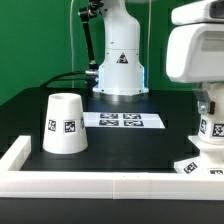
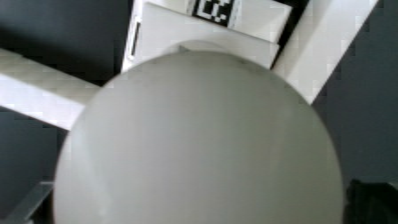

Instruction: Assemble lamp

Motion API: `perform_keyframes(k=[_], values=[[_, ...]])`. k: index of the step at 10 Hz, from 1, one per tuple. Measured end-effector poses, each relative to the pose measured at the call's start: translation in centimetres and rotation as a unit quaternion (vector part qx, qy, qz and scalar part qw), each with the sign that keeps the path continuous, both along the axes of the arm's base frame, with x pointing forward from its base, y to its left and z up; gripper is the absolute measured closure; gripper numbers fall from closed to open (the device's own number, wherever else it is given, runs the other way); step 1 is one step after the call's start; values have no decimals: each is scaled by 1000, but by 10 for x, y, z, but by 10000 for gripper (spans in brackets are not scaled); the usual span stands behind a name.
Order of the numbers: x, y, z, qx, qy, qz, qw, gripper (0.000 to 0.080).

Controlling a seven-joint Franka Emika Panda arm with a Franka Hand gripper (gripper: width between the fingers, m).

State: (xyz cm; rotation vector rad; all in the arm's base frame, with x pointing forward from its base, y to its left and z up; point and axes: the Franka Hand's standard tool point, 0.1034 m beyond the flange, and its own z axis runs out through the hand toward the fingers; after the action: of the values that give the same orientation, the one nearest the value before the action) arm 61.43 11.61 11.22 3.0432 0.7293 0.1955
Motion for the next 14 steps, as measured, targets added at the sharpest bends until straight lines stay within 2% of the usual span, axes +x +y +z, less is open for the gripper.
perform_keyframes(k=[2,5,7,10,11,14], values=[[1,-9,0,-17,-2,88,996,101],[0,-20,-2,-30,-1,171,985,101],[0,-25,-2,-46,0,239,970,101],[-1,-26,-6,-48,2,237,970,101],[-1,-26,-7,-48,3,236,970,228],[-1,-27,-7,-46,3,221,974,226]])
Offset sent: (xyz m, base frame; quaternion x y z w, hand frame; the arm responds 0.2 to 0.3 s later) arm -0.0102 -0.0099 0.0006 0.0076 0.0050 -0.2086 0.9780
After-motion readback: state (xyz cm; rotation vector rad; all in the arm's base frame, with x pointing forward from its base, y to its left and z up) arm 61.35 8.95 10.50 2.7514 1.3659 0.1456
